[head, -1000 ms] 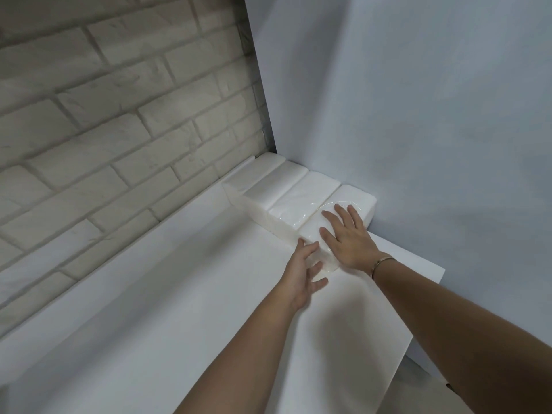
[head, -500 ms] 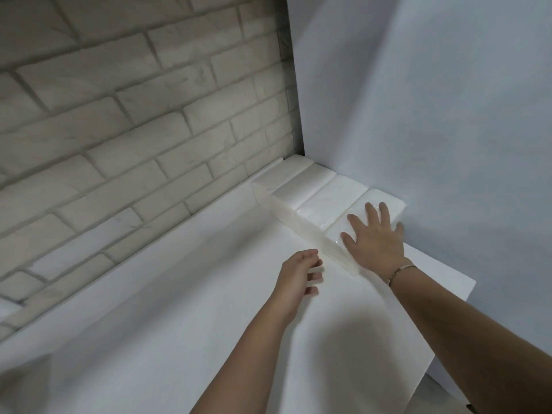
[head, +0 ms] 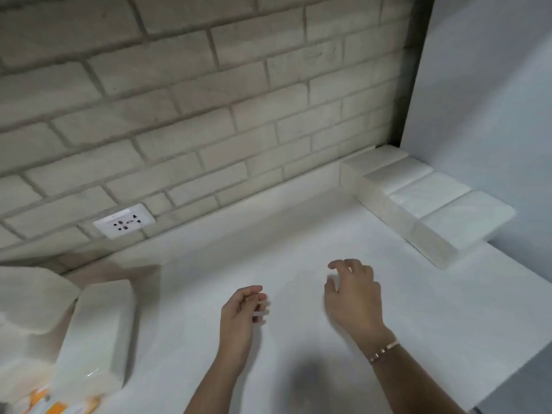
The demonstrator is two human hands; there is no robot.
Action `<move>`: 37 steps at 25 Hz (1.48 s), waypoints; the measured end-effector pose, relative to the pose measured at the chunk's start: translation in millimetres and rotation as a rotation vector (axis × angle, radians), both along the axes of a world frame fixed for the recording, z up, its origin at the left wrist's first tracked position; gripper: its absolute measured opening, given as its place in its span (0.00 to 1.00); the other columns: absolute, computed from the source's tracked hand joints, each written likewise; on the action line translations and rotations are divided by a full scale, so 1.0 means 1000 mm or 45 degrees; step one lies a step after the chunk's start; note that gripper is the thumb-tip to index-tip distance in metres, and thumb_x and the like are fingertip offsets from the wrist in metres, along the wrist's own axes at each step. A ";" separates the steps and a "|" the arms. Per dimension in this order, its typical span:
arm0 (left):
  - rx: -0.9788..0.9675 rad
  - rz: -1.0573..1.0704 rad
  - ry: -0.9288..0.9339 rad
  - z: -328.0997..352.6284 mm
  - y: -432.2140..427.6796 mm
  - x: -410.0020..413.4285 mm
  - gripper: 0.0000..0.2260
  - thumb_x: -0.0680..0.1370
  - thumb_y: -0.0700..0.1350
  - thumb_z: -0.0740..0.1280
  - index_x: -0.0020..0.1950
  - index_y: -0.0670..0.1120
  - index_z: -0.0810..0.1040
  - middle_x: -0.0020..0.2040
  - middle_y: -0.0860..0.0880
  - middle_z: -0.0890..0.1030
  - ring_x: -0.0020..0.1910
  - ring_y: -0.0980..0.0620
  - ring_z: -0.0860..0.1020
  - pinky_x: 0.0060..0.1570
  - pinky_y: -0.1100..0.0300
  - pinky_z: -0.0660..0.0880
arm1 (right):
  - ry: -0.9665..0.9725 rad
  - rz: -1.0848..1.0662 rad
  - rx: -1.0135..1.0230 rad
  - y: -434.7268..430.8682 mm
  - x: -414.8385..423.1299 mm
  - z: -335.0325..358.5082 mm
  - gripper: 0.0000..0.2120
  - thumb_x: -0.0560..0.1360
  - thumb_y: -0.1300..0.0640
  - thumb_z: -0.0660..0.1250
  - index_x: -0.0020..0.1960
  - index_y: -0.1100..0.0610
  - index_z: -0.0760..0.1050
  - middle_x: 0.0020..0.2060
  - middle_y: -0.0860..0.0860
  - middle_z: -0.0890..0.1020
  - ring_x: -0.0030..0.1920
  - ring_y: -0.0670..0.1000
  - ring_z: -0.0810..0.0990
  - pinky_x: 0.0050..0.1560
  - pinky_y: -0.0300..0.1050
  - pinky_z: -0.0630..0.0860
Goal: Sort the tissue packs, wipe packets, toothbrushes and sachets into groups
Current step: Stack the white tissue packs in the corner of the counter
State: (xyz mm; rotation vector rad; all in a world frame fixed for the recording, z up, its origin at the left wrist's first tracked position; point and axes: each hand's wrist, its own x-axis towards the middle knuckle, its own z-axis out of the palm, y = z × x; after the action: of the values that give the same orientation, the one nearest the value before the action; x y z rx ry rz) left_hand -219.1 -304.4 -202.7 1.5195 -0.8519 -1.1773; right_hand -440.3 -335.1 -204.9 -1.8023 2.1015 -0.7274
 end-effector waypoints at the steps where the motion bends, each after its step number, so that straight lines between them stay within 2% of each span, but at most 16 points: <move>1: -0.012 0.025 -0.035 0.005 0.015 0.027 0.09 0.82 0.33 0.62 0.54 0.41 0.83 0.47 0.40 0.86 0.43 0.40 0.83 0.43 0.49 0.75 | -0.042 0.082 0.056 0.013 0.028 0.001 0.14 0.79 0.52 0.64 0.64 0.47 0.76 0.62 0.47 0.77 0.64 0.54 0.72 0.58 0.53 0.74; 5: -0.029 0.074 -0.144 0.016 0.073 0.103 0.09 0.81 0.34 0.64 0.51 0.43 0.84 0.44 0.42 0.86 0.40 0.47 0.83 0.41 0.52 0.76 | -0.094 0.345 0.188 0.053 0.109 0.004 0.13 0.80 0.50 0.62 0.64 0.45 0.75 0.59 0.45 0.77 0.64 0.51 0.73 0.58 0.48 0.74; 7: -0.019 0.150 -0.137 0.017 0.104 0.139 0.05 0.79 0.38 0.68 0.50 0.44 0.84 0.44 0.42 0.86 0.39 0.47 0.81 0.39 0.55 0.76 | -0.091 0.472 0.208 0.068 0.153 0.011 0.13 0.81 0.49 0.62 0.64 0.44 0.76 0.59 0.44 0.78 0.64 0.50 0.73 0.57 0.46 0.74; 10: 0.006 0.242 -0.116 0.022 0.146 0.187 0.11 0.71 0.46 0.66 0.49 0.46 0.85 0.44 0.38 0.84 0.38 0.47 0.79 0.36 0.57 0.75 | -0.107 0.608 0.246 0.093 0.212 0.019 0.13 0.81 0.49 0.62 0.64 0.44 0.76 0.57 0.43 0.79 0.60 0.48 0.76 0.53 0.43 0.73; 14: -0.035 0.249 -0.218 0.037 0.198 0.244 0.07 0.73 0.49 0.67 0.46 0.57 0.85 0.42 0.48 0.85 0.38 0.53 0.80 0.40 0.61 0.77 | -0.169 0.743 0.300 0.136 0.283 0.027 0.10 0.80 0.48 0.63 0.60 0.42 0.76 0.51 0.40 0.80 0.50 0.43 0.78 0.50 0.43 0.75; 17: -0.078 0.281 -0.258 0.044 0.241 0.286 0.08 0.78 0.44 0.70 0.46 0.58 0.85 0.37 0.53 0.83 0.38 0.52 0.79 0.42 0.60 0.78 | -0.178 0.840 0.301 0.170 0.339 0.032 0.09 0.80 0.47 0.64 0.59 0.42 0.77 0.49 0.40 0.81 0.48 0.43 0.79 0.50 0.43 0.75; 21: -0.163 0.458 -0.162 0.056 0.297 0.325 0.08 0.77 0.41 0.71 0.45 0.54 0.86 0.42 0.43 0.84 0.40 0.50 0.81 0.41 0.62 0.79 | -0.139 0.935 0.346 0.208 0.394 0.033 0.09 0.79 0.46 0.65 0.59 0.43 0.77 0.49 0.40 0.81 0.49 0.45 0.80 0.51 0.45 0.77; 24: -0.225 0.592 -0.192 0.069 0.330 0.356 0.15 0.79 0.33 0.69 0.44 0.52 0.87 0.43 0.41 0.85 0.41 0.49 0.83 0.41 0.62 0.80 | -0.142 1.006 0.320 0.226 0.426 0.041 0.09 0.79 0.46 0.66 0.59 0.43 0.77 0.50 0.40 0.81 0.51 0.46 0.80 0.52 0.46 0.78; 27: -0.296 0.755 -0.365 0.078 0.362 0.389 0.12 0.79 0.33 0.70 0.46 0.50 0.86 0.42 0.46 0.86 0.41 0.51 0.84 0.40 0.66 0.78 | -0.119 1.117 0.143 0.246 0.464 0.051 0.10 0.79 0.47 0.66 0.60 0.44 0.78 0.57 0.41 0.79 0.61 0.49 0.75 0.56 0.47 0.74; 28: -0.298 0.799 -0.448 0.080 0.371 0.399 0.11 0.79 0.33 0.70 0.46 0.49 0.86 0.42 0.49 0.86 0.41 0.53 0.84 0.41 0.67 0.78 | -0.115 1.161 0.064 0.254 0.477 0.054 0.14 0.78 0.45 0.66 0.62 0.45 0.78 0.60 0.43 0.78 0.63 0.51 0.73 0.59 0.48 0.73; 30: -0.269 0.896 -0.632 0.080 0.388 0.415 0.09 0.79 0.37 0.70 0.47 0.50 0.85 0.42 0.56 0.86 0.42 0.57 0.82 0.41 0.69 0.76 | -0.041 1.236 0.039 0.269 0.497 0.055 0.27 0.73 0.34 0.60 0.70 0.42 0.73 0.68 0.45 0.72 0.68 0.54 0.69 0.65 0.51 0.72; 32: -0.182 1.010 -1.040 0.072 0.407 0.436 0.04 0.78 0.44 0.70 0.48 0.51 0.85 0.45 0.57 0.85 0.46 0.55 0.81 0.47 0.60 0.76 | 0.192 1.278 0.165 0.284 0.516 0.047 0.38 0.70 0.26 0.54 0.78 0.36 0.59 0.77 0.47 0.58 0.77 0.59 0.57 0.72 0.58 0.67; 34: 0.069 1.132 -1.448 0.058 0.425 0.459 0.10 0.75 0.49 0.69 0.54 0.50 0.84 0.54 0.50 0.84 0.55 0.43 0.78 0.52 0.46 0.74 | 0.352 1.289 0.322 0.294 0.525 0.035 0.43 0.70 0.22 0.56 0.80 0.33 0.45 0.81 0.48 0.44 0.81 0.65 0.46 0.75 0.64 0.61; 35: 0.239 1.200 -1.502 0.052 0.433 0.469 0.14 0.74 0.50 0.70 0.58 0.49 0.83 0.59 0.47 0.81 0.60 0.38 0.75 0.54 0.41 0.72 | 0.378 1.279 0.356 0.296 0.526 0.030 0.44 0.70 0.21 0.57 0.80 0.32 0.42 0.82 0.48 0.41 0.81 0.67 0.45 0.75 0.66 0.60; 37: 0.583 1.251 -1.357 0.045 0.443 0.486 0.24 0.74 0.54 0.73 0.69 0.50 0.75 0.72 0.42 0.71 0.70 0.35 0.66 0.61 0.33 0.67 | 0.394 1.255 0.342 0.295 0.527 0.025 0.44 0.70 0.20 0.56 0.79 0.31 0.40 0.82 0.48 0.40 0.80 0.67 0.47 0.74 0.65 0.61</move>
State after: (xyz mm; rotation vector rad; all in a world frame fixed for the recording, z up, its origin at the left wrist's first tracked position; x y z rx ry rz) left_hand 266.4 138.9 -157.4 2.5494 -0.3078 0.2653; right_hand 86.4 -39.6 -180.3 -2.4949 1.0726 0.0942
